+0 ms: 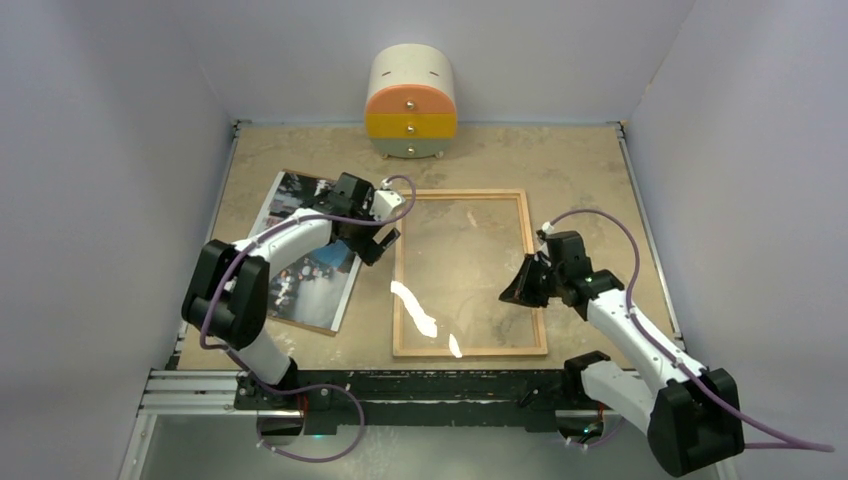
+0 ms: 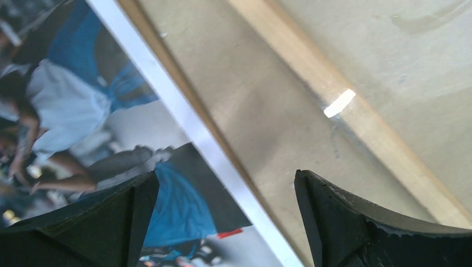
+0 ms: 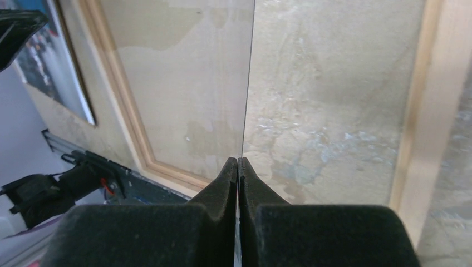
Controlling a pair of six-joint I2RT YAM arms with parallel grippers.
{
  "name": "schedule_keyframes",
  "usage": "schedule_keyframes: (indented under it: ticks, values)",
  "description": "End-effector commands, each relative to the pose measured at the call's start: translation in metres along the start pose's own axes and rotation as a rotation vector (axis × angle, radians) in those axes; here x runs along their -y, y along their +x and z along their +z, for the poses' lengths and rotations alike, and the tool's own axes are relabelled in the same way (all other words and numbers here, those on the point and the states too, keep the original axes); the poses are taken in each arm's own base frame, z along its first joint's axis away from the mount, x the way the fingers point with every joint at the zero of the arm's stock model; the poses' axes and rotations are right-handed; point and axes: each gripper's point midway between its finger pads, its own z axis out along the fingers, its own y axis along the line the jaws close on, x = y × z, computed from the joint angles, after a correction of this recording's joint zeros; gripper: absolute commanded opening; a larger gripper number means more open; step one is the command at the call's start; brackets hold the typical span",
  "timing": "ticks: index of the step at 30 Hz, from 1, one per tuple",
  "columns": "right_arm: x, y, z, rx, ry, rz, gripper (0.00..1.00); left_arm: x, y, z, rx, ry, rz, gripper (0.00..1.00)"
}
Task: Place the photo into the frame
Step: Pick up the photo frame item from the photo frame.
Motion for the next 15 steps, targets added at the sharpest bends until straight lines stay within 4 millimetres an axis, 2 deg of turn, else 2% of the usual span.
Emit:
schedule_keyframes:
  ticks: [1,5,10,15]
  values:
    - [0.008,-0.012,-0.013,0.056,0.093,0.018,0.0,0.023,-0.027,0.006,0.049,0.126,-0.033,1.0]
    - [0.0,-0.021,-0.017,0.093,0.078,0.012,0.0,0.032,-0.04,0.012,0.061,0.172,-0.032,1.0]
    - [-0.005,-0.013,-0.011,0.031,0.039,-0.004,0.0,0.051,-0.044,0.025,0.053,0.214,-0.02,1.0]
    - [-0.003,-0.01,-0.009,0.026,0.029,0.006,0.0,0.059,-0.043,0.036,0.039,0.226,-0.014,0.99]
